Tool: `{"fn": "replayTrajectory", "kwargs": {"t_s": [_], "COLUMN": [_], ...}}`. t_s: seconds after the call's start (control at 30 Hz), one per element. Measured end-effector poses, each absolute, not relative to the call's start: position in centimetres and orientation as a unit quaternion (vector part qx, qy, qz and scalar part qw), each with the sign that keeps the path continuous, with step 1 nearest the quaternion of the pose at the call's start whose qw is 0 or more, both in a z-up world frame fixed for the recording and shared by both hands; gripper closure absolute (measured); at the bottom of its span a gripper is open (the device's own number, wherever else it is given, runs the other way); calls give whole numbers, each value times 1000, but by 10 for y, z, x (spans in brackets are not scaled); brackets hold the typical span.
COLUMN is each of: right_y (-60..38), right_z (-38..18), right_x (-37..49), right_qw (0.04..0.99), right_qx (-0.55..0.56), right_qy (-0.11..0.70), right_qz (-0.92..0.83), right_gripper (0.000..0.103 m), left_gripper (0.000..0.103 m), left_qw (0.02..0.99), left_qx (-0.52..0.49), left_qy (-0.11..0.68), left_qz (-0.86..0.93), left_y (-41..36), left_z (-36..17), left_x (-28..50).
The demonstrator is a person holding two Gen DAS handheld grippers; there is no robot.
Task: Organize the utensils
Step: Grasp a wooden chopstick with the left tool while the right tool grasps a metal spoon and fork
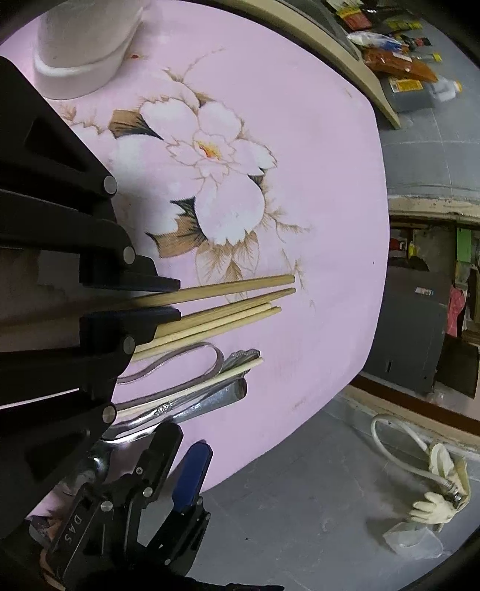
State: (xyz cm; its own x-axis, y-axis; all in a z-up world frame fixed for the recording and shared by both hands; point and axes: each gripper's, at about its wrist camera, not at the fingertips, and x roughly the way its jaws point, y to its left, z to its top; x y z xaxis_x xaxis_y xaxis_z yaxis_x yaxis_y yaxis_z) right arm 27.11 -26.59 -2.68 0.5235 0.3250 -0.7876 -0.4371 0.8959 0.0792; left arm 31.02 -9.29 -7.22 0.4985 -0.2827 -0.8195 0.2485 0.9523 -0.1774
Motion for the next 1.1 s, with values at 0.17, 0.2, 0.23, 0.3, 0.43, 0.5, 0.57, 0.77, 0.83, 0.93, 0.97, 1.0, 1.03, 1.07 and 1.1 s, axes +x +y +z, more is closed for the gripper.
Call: {"fn": "replayTrajectory", "kwargs": {"t_s": [0.17, 0.2, 0.23, 0.3, 0.43, 0.5, 0.57, 0.77, 0.83, 0.93, 0.97, 1.0, 1.03, 1.07, 1.1], "right_y": [-258, -257, -257, -258, -258, -258, -259, -271, -277, -287, -288, -291, -294, -295, -297], "right_z": [-31, -32, -33, -34, -34, -35, -36, -37, -37, -38, -38, -37, -34, -32, -28], "right_x": [279, 283, 288, 297, 311, 315, 316, 319, 319, 314, 312, 310, 307, 304, 299], "right_qw": [861, 858, 857, 854, 847, 845, 847, 848, 844, 840, 841, 843, 847, 851, 857], "right_qx": [-74, -74, -70, -63, -49, -43, -36, 4, 34, 84, 91, 100, 109, 115, 119], "right_qy": [450, 454, 458, 465, 477, 479, 476, 476, 481, 478, 475, 470, 462, 453, 440], "right_qz": [226, 227, 226, 226, 229, 233, 235, 234, 237, 244, 243, 242, 241, 240, 240], "right_gripper": [73, 75, 75, 77, 78, 77, 78, 94, 96, 98, 99, 99, 99, 100, 100], "left_gripper": [98, 98, 98, 97, 97, 97, 97, 98, 99, 99, 99, 99, 99, 99, 99], "left_qw": [862, 861, 860, 857, 857, 859, 858, 856, 859, 875, 881, 887, 893, 897, 901], "left_qx": [-23, -22, -22, -24, -18, -10, -10, -23, -29, -17, -14, -14, -16, -16, -16], "left_qy": [483, 485, 487, 492, 493, 491, 493, 495, 489, 458, 446, 433, 419, 411, 401], "left_qz": [-150, -151, -152, -152, -148, -145, -144, -147, -147, -156, -158, -161, -163, -163, -162], "left_y": [-90, -90, -91, -91, -94, -97, -97, -93, -92, -92, -92, -92, -90, -90, -88], "left_z": [-69, -69, -68, -68, -68, -69, -69, -70, -68, -61, -57, -53, -48, -45, -42], "left_x": [305, 304, 304, 305, 307, 307, 309, 313, 310, 295, 290, 283, 277, 272, 267]}}
